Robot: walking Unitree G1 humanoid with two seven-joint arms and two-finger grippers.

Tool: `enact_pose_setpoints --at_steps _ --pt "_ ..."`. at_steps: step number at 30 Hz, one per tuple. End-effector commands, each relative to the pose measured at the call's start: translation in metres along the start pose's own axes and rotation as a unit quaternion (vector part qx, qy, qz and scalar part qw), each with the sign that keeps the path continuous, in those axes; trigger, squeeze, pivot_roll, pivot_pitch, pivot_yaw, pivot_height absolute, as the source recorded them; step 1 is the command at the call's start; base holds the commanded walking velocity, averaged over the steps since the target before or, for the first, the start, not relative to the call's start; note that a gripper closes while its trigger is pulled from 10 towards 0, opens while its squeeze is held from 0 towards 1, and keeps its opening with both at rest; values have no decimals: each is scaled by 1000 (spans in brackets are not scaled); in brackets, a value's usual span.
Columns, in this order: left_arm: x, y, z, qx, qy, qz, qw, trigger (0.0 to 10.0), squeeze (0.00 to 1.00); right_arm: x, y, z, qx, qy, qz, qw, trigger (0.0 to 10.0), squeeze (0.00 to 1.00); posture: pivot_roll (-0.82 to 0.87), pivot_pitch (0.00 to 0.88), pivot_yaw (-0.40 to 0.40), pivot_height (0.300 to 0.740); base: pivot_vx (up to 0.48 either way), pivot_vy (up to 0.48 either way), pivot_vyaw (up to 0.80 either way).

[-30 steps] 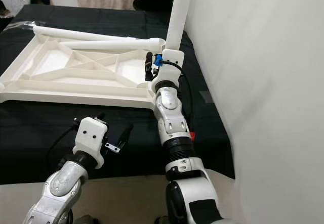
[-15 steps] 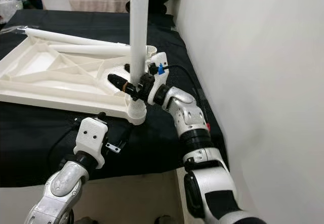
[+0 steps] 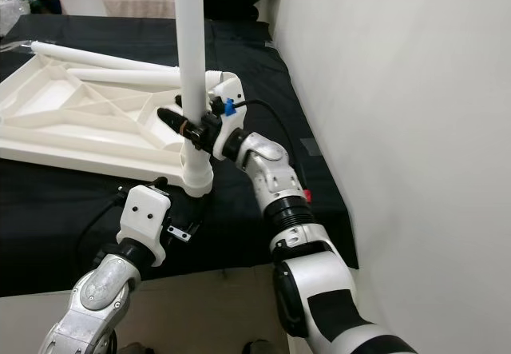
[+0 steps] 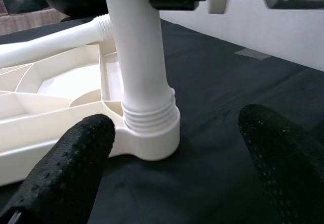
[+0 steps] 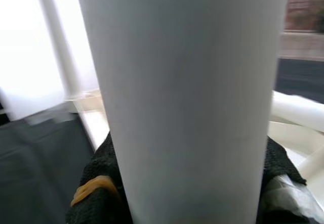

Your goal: Building children table

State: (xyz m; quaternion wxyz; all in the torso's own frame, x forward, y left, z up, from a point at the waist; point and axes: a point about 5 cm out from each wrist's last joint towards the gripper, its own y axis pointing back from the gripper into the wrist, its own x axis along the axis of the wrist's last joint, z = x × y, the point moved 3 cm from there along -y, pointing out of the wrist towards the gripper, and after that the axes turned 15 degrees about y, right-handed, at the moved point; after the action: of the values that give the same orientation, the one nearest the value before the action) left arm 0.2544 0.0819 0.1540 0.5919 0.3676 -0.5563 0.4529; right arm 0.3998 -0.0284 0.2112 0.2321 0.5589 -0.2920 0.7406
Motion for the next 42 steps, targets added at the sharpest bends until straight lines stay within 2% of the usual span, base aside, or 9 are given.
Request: enact_pose_setpoints --at_steps 1,7,12,13,15,18,19,20,42 --pt "-3 0 1 -3 0 -6 1000 10000 0 0 -1 7 -37 -7 -2 999 0 0 77 67 -99 740 0 0 0" --pt "-4 -1 0 -3 -3 -7 1000 10000 0 -24 55 76 -460 5 -141 876 0 0 66 68 -95 740 0 0 0" --pt "-4 0 0 -1 -3 -7 1000 10000 0 -20 61 67 -511 -19 -129 850 0 0 66 66 -95 740 0 0 0" --pt "-4 0 0 -1 -3 -8 1000 10000 0 -17 50 58 -488 -31 -111 865 6314 0 62 76 -88 740 0 0 0" --pt "-5 0 -1 -1 -4 -8 1000 10000 0 -12 34 45 -446 -33 -89 890 10000 0 57 90 -89 740 0 0 0" --pt "-6 -1 -2 1 -4 -12 1000 10000 0 -12 24 35 -411 -36 -92 906 10000 0 56 77 -87 740 0 0 0" --pt "-5 -2 -2 -4 -7 -9 1000 10000 0 -7 15 29 -382 -30 -81 920 10000 239 51 97 -85 740 0 0 0" --pt "-5 -3 -1 -9 -10 -10 1000 10000 0 -3 10 24 -358 -24 -69 931 10000 1000 45 94 -87 740 0 0 0" --pt "-2 -10 1 -13 -16 0 1000 10000 0 8 8 22 -67 -19 0 998 10000 1000 27 145 -89 740 0 0 0"
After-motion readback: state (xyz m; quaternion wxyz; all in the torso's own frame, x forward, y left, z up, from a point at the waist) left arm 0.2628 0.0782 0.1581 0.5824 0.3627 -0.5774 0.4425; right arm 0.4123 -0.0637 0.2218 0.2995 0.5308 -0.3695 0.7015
